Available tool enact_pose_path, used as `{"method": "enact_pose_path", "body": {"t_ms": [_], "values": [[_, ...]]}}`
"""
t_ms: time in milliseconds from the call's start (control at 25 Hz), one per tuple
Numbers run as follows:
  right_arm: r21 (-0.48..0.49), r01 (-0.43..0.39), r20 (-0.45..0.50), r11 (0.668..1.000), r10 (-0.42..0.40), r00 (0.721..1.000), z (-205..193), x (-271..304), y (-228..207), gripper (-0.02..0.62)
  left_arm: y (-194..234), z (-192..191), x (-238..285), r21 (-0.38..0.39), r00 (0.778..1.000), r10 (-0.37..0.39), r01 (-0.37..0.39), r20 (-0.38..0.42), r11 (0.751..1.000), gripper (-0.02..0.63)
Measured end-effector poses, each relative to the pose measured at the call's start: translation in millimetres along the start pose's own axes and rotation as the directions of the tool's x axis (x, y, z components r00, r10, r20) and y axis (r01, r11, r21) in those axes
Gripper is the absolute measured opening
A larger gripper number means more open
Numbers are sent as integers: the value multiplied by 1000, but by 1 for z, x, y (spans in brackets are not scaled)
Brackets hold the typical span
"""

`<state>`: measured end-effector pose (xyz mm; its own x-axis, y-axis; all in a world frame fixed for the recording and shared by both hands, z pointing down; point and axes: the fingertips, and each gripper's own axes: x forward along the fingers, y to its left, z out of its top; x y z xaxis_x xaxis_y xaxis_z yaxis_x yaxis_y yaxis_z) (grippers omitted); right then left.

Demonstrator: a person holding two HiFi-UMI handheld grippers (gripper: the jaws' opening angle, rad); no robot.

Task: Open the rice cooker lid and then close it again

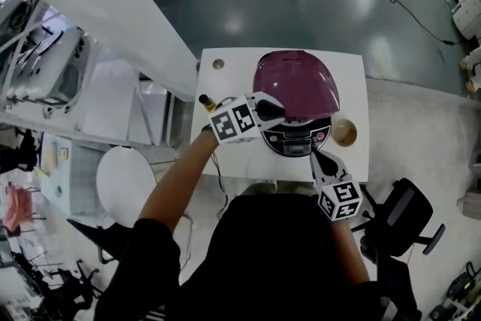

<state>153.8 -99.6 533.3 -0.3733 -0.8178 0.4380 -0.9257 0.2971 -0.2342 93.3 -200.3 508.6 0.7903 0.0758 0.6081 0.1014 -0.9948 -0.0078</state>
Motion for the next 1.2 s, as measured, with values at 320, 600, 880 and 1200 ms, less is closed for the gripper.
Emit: {"method": "enact_pose_path", "body": {"t_ms": [320,600,880,1200], "values": [[12,-11,-20,1000,12,1000,-4,8,4,0,-10,-16,11,-25,1000,-19,19,-7,1000,54],[19,-8,-30,1000,8,1000,-3,13,0,0,-14,-27,19,-42,999,-42,41,-16,998,51],[21,-12,-37,1000,13,999,-2,18,2,0,-17,-35,25,-53,999,-50,49,-19,997,42],[28,-6,-49,1000,8,999,-4,19,-4,0,-18,-45,33,-67,999,-40,38,-31,997,12]]}}
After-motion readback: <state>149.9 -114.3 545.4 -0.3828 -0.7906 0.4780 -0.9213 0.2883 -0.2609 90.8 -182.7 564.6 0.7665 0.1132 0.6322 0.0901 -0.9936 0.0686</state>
